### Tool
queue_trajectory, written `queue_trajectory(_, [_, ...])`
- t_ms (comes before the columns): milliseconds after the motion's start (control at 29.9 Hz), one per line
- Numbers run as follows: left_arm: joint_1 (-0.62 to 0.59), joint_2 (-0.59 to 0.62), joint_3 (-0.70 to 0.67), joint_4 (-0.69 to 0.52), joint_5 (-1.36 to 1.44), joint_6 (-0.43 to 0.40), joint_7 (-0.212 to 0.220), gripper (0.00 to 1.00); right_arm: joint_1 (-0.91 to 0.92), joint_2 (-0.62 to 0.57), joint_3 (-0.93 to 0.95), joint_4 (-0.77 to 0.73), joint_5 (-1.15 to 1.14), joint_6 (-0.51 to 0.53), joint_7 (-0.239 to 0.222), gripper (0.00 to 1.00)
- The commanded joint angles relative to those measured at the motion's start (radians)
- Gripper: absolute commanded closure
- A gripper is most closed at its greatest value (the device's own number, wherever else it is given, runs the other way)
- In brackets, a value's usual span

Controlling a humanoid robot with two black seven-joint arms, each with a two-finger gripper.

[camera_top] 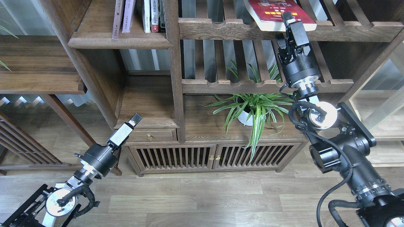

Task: Organize books on shelf
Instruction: 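Grasp the red book's edge with the right gripper and pull it off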

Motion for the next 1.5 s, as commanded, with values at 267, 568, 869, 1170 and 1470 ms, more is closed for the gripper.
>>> queue_trajectory(267, [-0.002,0.000,0.004,0.002,0.018,0.000,0.001,0.01,0.023,-0.004,0.002,0.000,0.000,-0.025,-0.002,0.03])
queue_trajectory(568, [-0.002,0.000,0.004,0.002,0.017,0.000,0.003,0.01,0.020,-0.004,0.000,0.000,0.000,-0.025,-0.002,0.25])
queue_trajectory(869, [-0.002,0.000,0.006,0.002,0.018,0.000,0.003,0.01,0.020,-0.027,-0.001,0.002,-0.001,-0.083,-0.003,0.45])
queue_trajectory(1170, [-0.002,0.000,0.006,0.006,0.020,0.000,0.004,0.01,0.018,-0.034,0.002,0.014,-0.003,-0.071,-0.002,0.79])
queue_trajectory(1470, [-0.003,0.000,0.006,0.017,0.021,0.000,0.009,0.01,0.008,-0.060,0.008,0.015,-0.006,-0.002,-0.002,0.95])
